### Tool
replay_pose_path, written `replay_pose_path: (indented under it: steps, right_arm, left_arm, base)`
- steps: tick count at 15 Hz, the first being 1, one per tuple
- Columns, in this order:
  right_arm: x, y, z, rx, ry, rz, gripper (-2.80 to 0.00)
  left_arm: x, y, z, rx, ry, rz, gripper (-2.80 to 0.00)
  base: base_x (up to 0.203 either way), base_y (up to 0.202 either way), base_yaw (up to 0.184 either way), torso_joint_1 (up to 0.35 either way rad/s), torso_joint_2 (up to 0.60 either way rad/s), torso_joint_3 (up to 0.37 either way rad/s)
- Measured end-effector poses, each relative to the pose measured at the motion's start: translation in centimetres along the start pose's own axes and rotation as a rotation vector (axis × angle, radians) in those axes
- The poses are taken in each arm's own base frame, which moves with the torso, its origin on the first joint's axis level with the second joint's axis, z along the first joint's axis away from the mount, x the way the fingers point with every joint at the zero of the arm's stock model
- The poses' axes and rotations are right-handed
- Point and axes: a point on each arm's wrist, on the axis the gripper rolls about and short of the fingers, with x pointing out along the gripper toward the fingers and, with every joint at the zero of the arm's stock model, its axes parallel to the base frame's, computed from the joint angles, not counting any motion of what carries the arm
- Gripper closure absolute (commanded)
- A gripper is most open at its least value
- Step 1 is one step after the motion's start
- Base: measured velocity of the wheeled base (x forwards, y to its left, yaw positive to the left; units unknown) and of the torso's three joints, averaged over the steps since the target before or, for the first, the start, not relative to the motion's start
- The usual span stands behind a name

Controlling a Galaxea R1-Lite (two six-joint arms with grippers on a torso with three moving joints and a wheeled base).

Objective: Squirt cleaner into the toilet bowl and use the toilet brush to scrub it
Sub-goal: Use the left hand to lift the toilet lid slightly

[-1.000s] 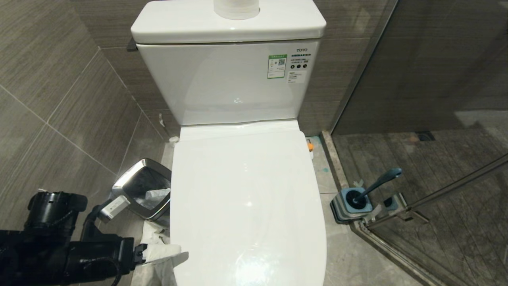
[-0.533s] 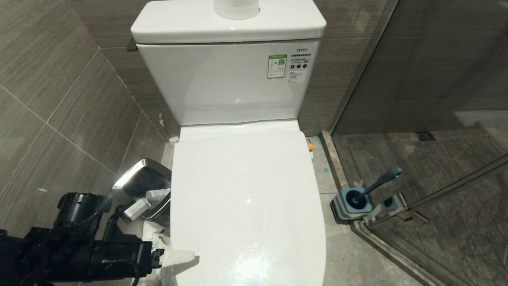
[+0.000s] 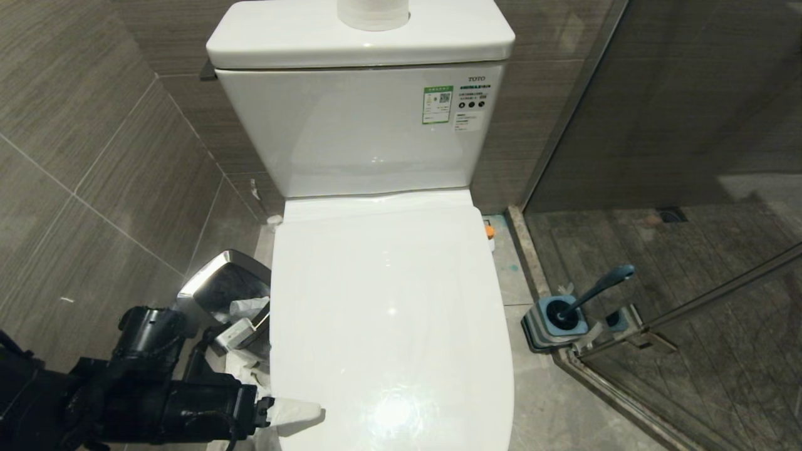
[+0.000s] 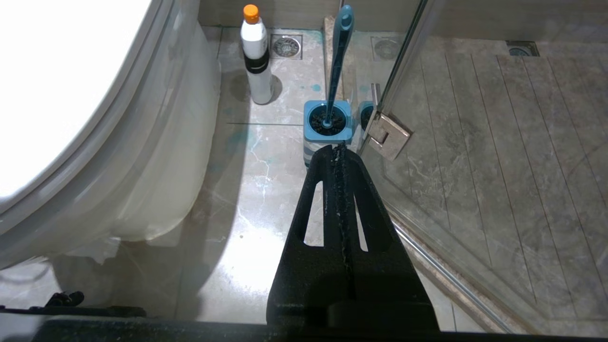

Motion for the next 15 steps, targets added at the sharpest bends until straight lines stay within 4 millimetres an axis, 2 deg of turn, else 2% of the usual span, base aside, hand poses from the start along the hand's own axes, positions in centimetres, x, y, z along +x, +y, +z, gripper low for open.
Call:
replay_pose_path:
  steps: [4,8,12,15]
  right_arm:
    - [0.0,0.0,0.0,0.0,0.0,0.0,0.0]
    - [0.0,0.0,0.0,0.001,0.0,0.0,0.0]
    - [0.0,0.0,0.0,0.0,0.0,0.0,0.0]
    - [0.0,0.0,0.0,0.001,-0.001,-0.001,0.0]
  left_arm:
    - [0.6,-1.6,-0.1,-0.039,0.037,-0.084,-2.8]
    - [0.2,-3.3,0.4,-0.073,0.016,-0.139,-2.8]
    - [-1.2,-5.2,0.8,-0.052,-0.022,-0.203,-2.8]
    - [-2.8,-7.5,1.1,0.015,-0.078,-0.279,-2.8]
  base:
    - [0.0,0.0,0.0,0.0,0.0,0.0]
    - [0.0,0.0,0.0,0.0,0.0,0.0]
    - [0.0,0.0,0.0,0.0,0.0,0.0]
    - [0.0,0.0,0.0,0.0,0.0,0.0]
